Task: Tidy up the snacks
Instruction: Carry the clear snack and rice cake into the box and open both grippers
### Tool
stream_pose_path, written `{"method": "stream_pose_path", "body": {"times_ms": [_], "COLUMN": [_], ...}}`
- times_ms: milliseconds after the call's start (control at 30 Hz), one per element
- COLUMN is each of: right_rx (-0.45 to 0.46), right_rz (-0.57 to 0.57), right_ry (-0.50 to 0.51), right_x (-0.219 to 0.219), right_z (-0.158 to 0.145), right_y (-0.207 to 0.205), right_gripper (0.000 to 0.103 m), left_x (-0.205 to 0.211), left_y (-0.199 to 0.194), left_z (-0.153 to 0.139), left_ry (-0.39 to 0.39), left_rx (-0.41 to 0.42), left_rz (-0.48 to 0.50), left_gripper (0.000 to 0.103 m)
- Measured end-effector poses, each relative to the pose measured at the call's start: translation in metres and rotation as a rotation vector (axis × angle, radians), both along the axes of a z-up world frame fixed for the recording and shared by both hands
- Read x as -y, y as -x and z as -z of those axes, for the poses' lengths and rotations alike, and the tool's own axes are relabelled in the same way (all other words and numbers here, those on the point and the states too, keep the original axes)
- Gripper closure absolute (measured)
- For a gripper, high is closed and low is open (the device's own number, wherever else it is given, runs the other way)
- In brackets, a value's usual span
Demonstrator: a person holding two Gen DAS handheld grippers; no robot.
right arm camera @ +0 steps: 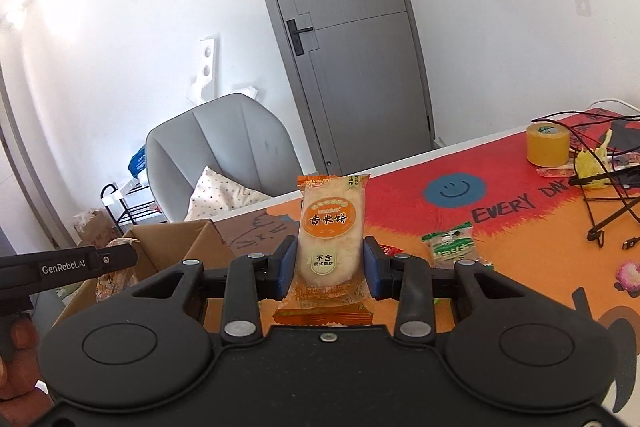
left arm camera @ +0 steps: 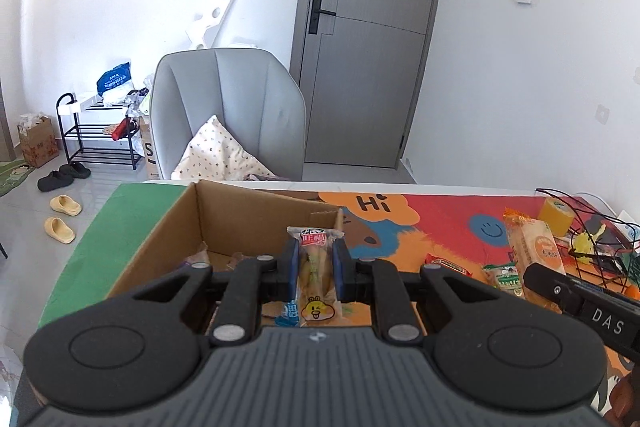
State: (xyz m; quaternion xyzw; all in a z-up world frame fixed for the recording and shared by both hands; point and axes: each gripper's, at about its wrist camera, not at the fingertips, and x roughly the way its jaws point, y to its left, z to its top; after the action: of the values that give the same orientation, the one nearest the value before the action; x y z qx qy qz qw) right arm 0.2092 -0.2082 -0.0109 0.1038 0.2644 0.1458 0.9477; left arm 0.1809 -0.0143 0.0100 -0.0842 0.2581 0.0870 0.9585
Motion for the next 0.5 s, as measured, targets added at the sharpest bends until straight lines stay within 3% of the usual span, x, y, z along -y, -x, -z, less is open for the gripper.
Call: {"method": "stream_pose_path", "body": {"times_ms": [433,500], "right_rx": [0.018,0.021], "right_rz": [-0.094,-0.11], "right_ry": [-0.004,-0.005], "right_x": [-0.048,-0.056], "right_z": [-0.006,-0.008], "right_y": [-0.002,-0.002], "right_gripper": [0.067,0.067], "left_x": [-0.049,-0.056], "left_y": [0.008,0.008], "left_z": [0.004,0.006], "left_ry": [0.024,0.036], "left_rx": [-0.015,-0.015], "left_rz": [-0.063,-0.072], "left_gripper": [0.086,0.082]}}
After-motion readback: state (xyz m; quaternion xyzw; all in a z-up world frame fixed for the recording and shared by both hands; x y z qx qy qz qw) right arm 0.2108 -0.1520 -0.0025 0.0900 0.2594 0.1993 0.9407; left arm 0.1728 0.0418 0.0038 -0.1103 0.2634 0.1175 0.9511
